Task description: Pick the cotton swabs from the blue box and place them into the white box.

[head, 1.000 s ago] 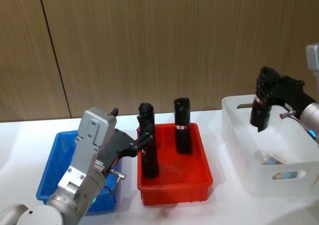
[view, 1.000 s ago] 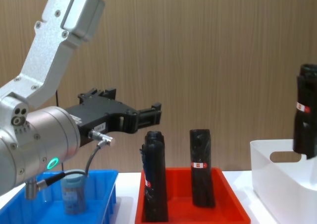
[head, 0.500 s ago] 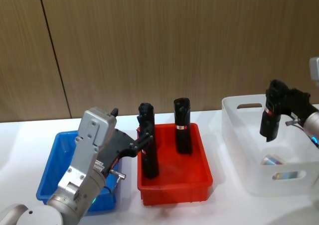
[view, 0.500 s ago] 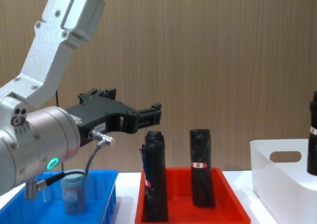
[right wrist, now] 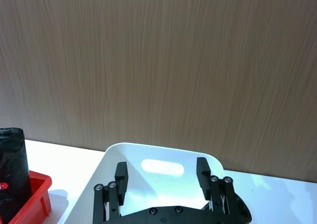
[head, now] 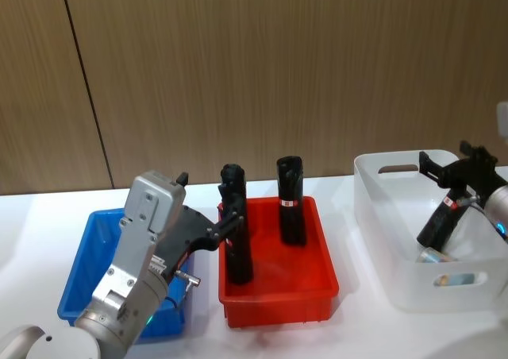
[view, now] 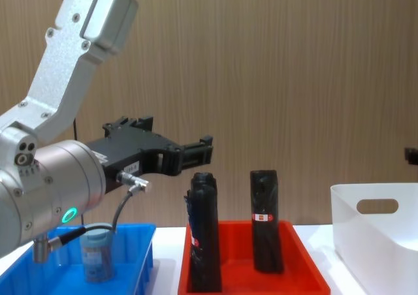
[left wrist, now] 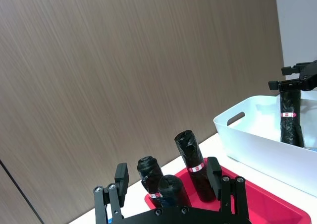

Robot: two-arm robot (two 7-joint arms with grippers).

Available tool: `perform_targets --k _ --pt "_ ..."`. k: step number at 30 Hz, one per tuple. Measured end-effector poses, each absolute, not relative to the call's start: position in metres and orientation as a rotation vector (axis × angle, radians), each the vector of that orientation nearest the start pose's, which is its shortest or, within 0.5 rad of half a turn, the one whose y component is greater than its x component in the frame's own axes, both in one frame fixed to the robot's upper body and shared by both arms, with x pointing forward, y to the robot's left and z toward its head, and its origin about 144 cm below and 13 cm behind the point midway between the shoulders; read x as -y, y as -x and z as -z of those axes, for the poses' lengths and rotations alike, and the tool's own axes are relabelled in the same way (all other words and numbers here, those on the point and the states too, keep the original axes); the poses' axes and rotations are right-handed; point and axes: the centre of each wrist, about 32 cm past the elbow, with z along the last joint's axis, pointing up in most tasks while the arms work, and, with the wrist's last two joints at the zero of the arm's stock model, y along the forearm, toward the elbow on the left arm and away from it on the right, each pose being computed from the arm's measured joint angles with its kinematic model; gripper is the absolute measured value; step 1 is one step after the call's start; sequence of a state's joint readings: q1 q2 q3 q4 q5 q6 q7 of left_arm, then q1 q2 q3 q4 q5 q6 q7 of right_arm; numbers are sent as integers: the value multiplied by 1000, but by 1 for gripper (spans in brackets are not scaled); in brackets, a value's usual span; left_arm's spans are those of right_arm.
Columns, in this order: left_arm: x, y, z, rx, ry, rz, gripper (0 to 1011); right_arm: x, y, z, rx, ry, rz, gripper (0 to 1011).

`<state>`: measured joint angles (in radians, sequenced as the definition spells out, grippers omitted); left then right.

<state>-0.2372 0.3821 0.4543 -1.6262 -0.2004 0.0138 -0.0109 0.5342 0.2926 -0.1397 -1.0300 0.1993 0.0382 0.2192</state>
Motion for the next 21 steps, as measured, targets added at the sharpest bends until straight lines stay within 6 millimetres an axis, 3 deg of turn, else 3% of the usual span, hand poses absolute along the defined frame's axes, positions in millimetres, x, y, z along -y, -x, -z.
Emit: perform_targets --k 7,21 --pt "-198 -492 -1204 268 -61 -1124 1000 324 -598 -1189 37 134 1382 1001" --pt "-198 -492 -1204 268 -61 -1124 1000 314 -582 -1185 53 122 1366 1001"
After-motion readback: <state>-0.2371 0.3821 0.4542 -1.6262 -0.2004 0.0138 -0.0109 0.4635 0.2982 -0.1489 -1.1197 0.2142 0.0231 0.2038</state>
